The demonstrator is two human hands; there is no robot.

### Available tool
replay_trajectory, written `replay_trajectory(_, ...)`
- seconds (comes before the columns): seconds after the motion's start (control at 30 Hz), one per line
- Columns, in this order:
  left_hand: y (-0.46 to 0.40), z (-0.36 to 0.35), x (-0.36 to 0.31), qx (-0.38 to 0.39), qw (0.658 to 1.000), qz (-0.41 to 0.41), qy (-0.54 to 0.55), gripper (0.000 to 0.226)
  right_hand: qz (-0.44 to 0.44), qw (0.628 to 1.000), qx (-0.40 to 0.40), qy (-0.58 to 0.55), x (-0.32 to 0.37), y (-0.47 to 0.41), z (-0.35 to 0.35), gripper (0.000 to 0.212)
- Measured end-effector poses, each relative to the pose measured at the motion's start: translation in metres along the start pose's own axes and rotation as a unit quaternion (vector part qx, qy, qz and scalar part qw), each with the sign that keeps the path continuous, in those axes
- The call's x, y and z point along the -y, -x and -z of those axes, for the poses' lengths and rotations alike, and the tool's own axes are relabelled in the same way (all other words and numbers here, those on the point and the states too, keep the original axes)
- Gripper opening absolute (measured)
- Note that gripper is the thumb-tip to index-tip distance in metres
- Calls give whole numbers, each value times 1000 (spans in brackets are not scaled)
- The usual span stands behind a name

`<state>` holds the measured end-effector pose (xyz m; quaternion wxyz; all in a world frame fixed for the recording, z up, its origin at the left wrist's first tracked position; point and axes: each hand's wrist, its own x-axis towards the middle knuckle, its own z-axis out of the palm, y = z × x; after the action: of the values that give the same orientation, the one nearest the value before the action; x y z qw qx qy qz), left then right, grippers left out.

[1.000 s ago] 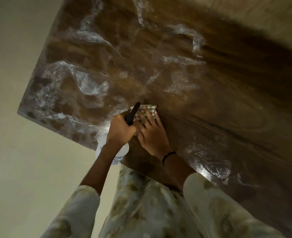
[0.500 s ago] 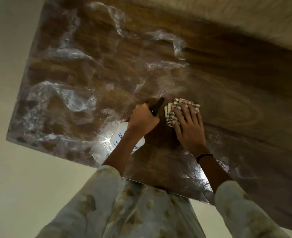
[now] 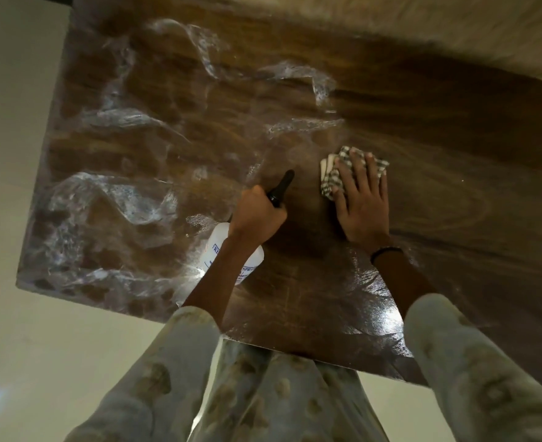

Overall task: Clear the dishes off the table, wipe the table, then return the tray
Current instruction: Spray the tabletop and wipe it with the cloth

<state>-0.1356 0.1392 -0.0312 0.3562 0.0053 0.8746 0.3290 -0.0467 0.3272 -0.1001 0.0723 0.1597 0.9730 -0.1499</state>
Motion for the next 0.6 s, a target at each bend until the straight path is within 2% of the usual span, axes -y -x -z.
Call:
replay_trajectory(0.07,-4,5,6,-13,1000,-11,9,16,-9,1000,-5,-11,17,-22,-3,51)
replay_trajectory(0.17,-6,13,8,-37,999,-28,13,5,11,1000,3,-14,55,-37,-14,53)
replay_trajectory(0.27,-4,19,5,-40,998,-35,19,11,97,995,30,5,83,-15,-28,53)
replay_trajectory(0.37,-4,21,5,-43,998,-33,30,12,164,985,53,30,58,16,-29,51)
replay_trajectory(0.5,-5,21,7,-50,998,-35,29,11,105,993,29,37,15,6,-10,51)
replay_trajectory(0.6,-5,21,7,-51,998,-38,31,10,36,999,5,12,34,-28,-7,50)
